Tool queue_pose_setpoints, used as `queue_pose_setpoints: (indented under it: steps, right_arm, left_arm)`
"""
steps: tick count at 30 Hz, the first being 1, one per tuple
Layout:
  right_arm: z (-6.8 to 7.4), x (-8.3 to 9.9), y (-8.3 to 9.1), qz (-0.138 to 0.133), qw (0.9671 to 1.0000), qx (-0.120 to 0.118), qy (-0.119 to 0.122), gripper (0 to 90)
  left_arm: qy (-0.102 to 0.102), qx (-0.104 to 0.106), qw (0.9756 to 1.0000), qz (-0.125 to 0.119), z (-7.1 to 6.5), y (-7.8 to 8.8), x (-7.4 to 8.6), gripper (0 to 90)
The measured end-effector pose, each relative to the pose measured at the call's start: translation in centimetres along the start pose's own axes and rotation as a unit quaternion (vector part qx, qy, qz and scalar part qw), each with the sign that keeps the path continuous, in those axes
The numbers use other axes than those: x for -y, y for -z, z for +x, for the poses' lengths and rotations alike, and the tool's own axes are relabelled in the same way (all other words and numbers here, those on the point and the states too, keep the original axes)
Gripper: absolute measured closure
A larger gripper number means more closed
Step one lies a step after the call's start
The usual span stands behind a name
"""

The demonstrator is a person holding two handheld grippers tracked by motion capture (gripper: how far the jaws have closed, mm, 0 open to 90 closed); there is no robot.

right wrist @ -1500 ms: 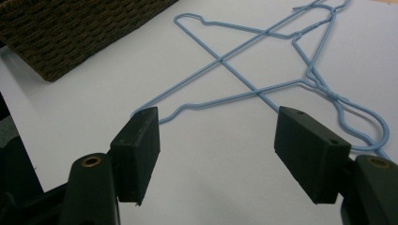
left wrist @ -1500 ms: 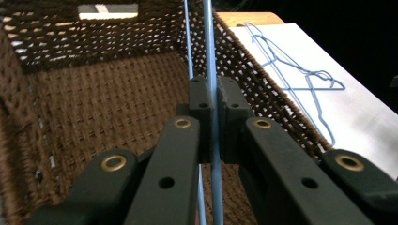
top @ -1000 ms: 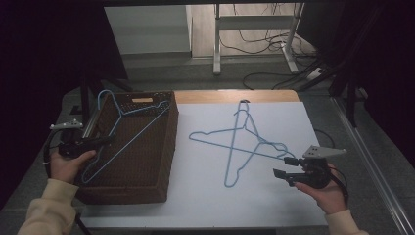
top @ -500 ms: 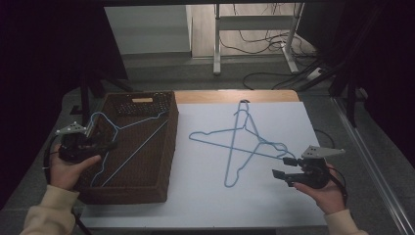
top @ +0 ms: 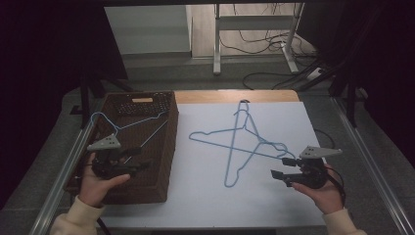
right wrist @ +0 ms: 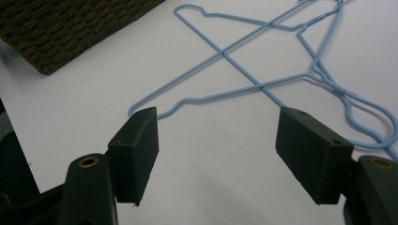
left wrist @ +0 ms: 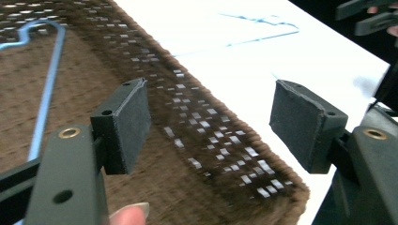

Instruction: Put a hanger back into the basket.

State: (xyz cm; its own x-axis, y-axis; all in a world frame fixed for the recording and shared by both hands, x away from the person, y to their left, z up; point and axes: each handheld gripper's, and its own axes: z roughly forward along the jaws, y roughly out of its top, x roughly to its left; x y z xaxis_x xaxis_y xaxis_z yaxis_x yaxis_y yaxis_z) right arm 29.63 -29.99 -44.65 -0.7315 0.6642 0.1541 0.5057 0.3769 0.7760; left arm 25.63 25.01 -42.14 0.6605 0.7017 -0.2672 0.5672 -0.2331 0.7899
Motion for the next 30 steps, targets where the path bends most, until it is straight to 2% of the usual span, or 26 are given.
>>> queue_pose_setpoints:
  steps: [2,5,13,18,24,30]
  right_arm:
    - [0.1,0.0,-0.2,0.001,1.0000,0.000,0.000,30.3]
    - [0.1,-0.1,-0.3,0.002,1.0000,0.002,0.003,29.9]
    - [0.1,-0.3,-0.8,0.002,1.0000,0.003,0.006,29.7]
    - [0.1,-0.3,-1.1,0.003,0.9999,0.011,0.004,29.7]
    - [0.2,-0.3,-1.2,0.007,0.9996,0.028,-0.004,29.9]
    - [0.6,-0.4,-1.5,0.011,0.9991,0.042,0.002,30.3]
  left_arm:
    - [0.003,0.013,0.9999,-0.002,-0.5,-0.6,0.1,29.3]
    - [-0.003,0.012,0.9999,0.007,-1.1,-1.3,0.3,29.3]
    - [-0.005,0.017,0.9998,0.002,-1.9,-1.4,0.8,29.5]
    - [-0.006,0.016,0.9998,0.006,-1.9,-1.6,0.9,29.5]
    - [-0.007,0.005,0.9999,0.008,-1.6,-1.6,0.9,29.7]
    - [-0.008,0.002,0.9999,0.006,-1.5,-1.7,0.8,30.0]
